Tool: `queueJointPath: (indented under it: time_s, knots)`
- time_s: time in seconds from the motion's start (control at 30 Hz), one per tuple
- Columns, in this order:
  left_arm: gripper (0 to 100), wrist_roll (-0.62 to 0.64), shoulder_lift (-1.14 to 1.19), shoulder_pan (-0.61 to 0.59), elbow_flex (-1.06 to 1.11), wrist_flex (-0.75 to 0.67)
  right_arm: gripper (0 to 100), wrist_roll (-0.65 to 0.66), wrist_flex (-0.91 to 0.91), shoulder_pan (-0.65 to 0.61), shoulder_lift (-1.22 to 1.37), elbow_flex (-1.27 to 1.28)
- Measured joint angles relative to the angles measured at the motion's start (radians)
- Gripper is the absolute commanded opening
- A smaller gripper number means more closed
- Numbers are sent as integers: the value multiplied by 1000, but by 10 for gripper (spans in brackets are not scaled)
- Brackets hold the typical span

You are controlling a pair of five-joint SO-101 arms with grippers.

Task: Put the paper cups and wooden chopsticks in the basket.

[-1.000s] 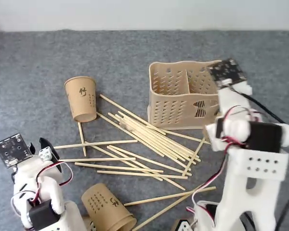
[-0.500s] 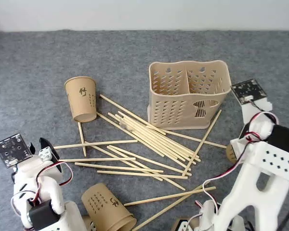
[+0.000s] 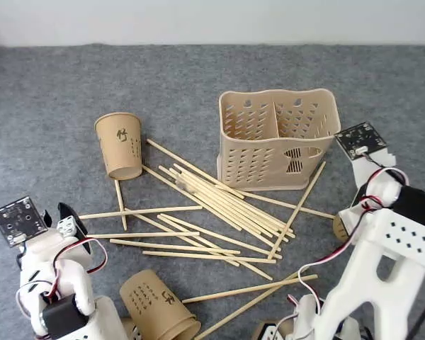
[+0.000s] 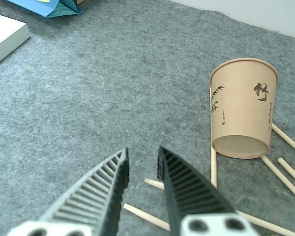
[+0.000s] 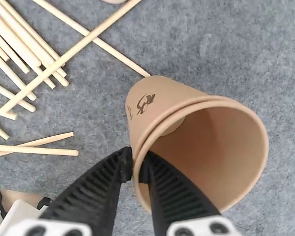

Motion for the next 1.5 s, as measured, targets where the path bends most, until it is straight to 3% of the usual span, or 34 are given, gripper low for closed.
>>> queueJointPath:
  time_s: [0.13,0.67,1.03,1.33,1.5]
  knots:
    - [94,0,0,0,6,0,255,0,68,0,0,-3]
    - [94,0,0,0,21,0,256,60,215,2,-14,-84]
    - [98,0,0,0,-3,0,255,55,216,2,-371,-87]
    - [98,-97,0,199,-184,114,255,-172,216,0,-493,31]
    - [98,-104,66,230,-212,123,255,-287,216,-68,-477,43]
